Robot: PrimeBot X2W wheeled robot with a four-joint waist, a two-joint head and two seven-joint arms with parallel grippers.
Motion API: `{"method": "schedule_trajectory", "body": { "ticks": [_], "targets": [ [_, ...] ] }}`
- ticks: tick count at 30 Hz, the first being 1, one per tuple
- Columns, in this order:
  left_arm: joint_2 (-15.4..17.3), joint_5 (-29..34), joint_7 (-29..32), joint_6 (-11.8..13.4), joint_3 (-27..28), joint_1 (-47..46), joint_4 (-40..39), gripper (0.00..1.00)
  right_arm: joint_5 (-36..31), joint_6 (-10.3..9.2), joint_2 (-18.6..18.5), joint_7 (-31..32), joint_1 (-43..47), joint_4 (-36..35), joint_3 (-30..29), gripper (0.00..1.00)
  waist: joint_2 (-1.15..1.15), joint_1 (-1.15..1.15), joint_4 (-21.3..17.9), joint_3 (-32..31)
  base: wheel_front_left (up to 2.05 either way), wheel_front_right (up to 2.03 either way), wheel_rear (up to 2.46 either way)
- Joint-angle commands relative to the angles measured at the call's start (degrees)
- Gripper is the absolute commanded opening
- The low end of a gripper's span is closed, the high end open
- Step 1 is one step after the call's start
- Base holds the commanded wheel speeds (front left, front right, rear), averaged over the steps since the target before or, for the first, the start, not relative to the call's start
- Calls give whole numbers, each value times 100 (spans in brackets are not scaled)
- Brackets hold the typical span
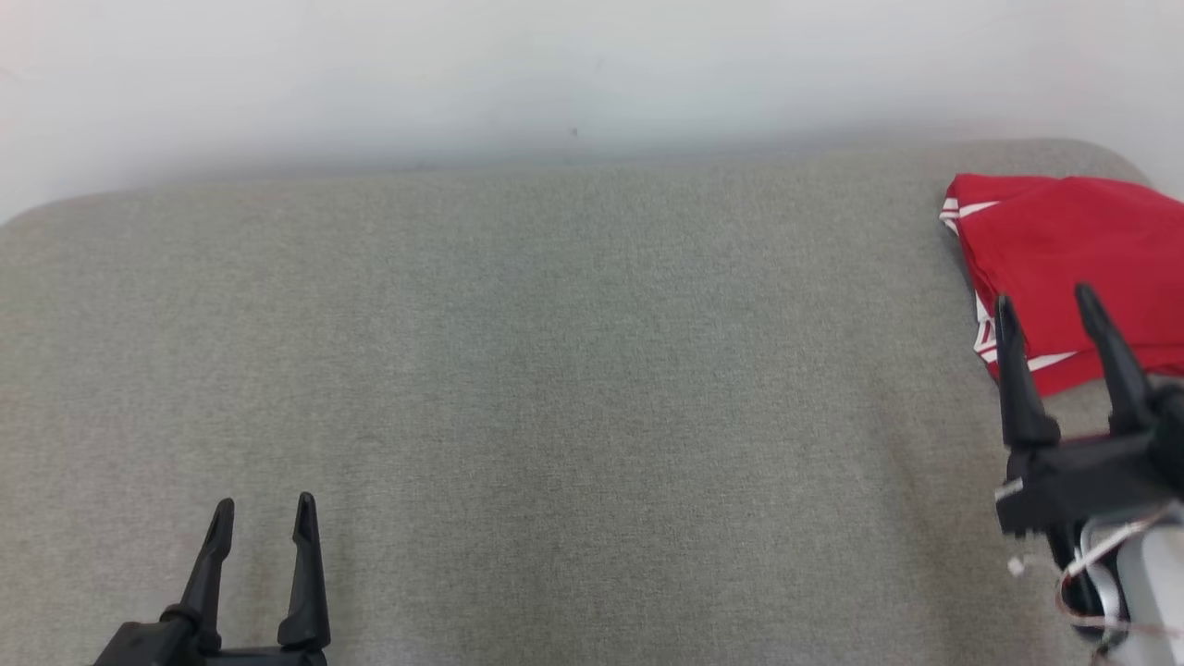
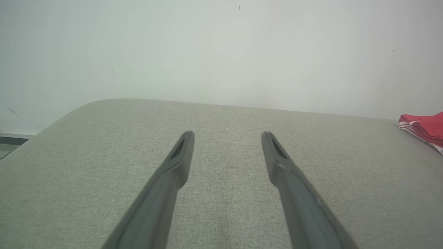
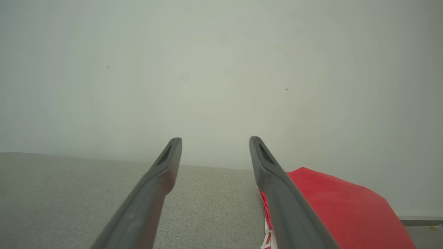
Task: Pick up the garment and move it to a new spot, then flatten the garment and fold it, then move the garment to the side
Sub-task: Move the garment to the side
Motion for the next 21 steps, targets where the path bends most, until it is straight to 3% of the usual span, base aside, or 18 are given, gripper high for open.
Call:
{"method": "schedule_trajectory", "body": {
  "ticks": [1,12,21],
  "targets": [
    [-15,6,-3,-3,-3,72,31,100,-71,-19,76,-24,239,-86,-93,100,0,1,133,-184,0,0,0],
    [-22,4,-2,-54,87,142,171,100,-171,-18,794,-23,1804,-652,-389,100,0,1,118,-513,0,0,0],
    [-30,54,-2,-72,35,240,206,100,-254,-18,1168,9,2337,-667,-244,100,0,1,195,-712,0,0,0]
  ]
}}
